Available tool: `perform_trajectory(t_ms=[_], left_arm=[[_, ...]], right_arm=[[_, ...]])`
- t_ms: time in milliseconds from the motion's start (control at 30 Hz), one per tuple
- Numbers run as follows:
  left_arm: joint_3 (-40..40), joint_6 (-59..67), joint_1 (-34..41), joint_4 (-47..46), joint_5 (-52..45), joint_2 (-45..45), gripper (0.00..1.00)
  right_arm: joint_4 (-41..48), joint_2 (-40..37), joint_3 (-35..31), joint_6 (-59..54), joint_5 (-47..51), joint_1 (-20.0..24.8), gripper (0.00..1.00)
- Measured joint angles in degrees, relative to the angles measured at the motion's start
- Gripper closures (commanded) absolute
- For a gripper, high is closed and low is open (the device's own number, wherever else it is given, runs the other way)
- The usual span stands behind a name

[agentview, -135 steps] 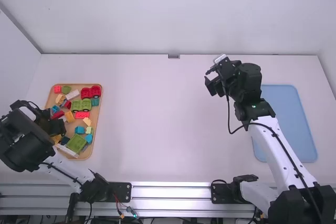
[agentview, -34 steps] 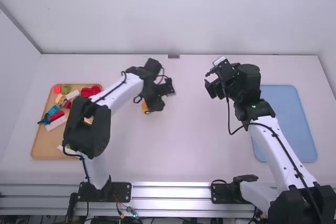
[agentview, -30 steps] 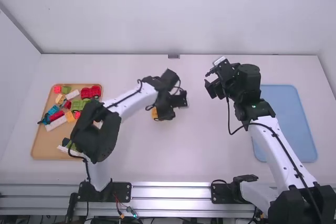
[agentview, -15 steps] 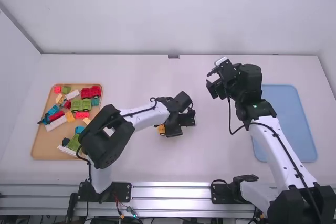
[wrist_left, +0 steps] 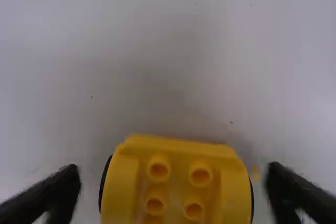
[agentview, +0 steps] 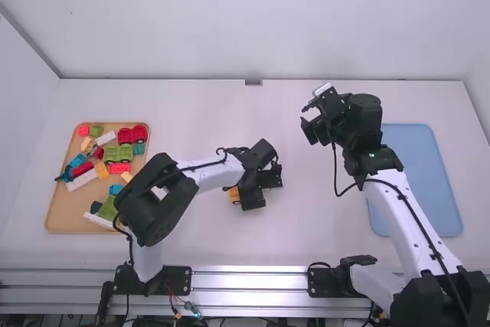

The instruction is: Assemble lego blocks to make yellow taxi

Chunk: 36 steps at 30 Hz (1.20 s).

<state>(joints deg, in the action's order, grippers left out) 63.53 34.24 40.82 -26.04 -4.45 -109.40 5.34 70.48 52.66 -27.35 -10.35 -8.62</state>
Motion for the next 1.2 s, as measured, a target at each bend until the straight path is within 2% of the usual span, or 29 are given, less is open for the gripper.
perform_trajectory(t_ms=[133,233,400,633,767,833,867,967,1200], left_arm=[[0.8,-0.2,0.0,-1.0,0.0,0.0,0.01],[4.3,-0.1,0.0,-4.9,0.0,0.0,0.01],[9.2,-0.2,-0.2,-6.0,0.0,0.3,0.01],[10.1,-4.6,-5.7,-6.9,1.3,5.6,0.01],[10.1,-10.9,-12.2,-9.1,4.4,8.7,0.01],[10.1,-16.4,-18.7,-10.3,6.3,10.3,0.01],[10.1,-17.0,-19.3,-10.3,6.5,10.3,0.01],[10.1,-24.5,-28.0,-10.6,7.5,11.0,0.01],[10.1,-35.4,-42.6,-12.7,8.2,11.0,0.01]], right_arm=[[0.0,0.0,0.0,0.0,-0.3,0.0,0.02],[-0.1,0.0,0.0,0.0,-1.6,0.0,0.01],[-0.4,0.0,0.0,0.0,-2.6,0.0,0.01],[-0.3,0.0,0.0,0.1,-3.0,0.0,0.02],[-0.4,0.0,0.0,0.2,-3.0,0.0,0.02],[-0.4,0.0,0.0,0.1,-3.0,0.0,0.01],[-0.4,0.0,0.0,0.2,-3.0,0.0,0.02],[-0.4,0.0,0.0,0.1,-3.0,0.0,0.01],[-0.4,0.0,0.0,0.2,-3.0,0.0,0.01]])
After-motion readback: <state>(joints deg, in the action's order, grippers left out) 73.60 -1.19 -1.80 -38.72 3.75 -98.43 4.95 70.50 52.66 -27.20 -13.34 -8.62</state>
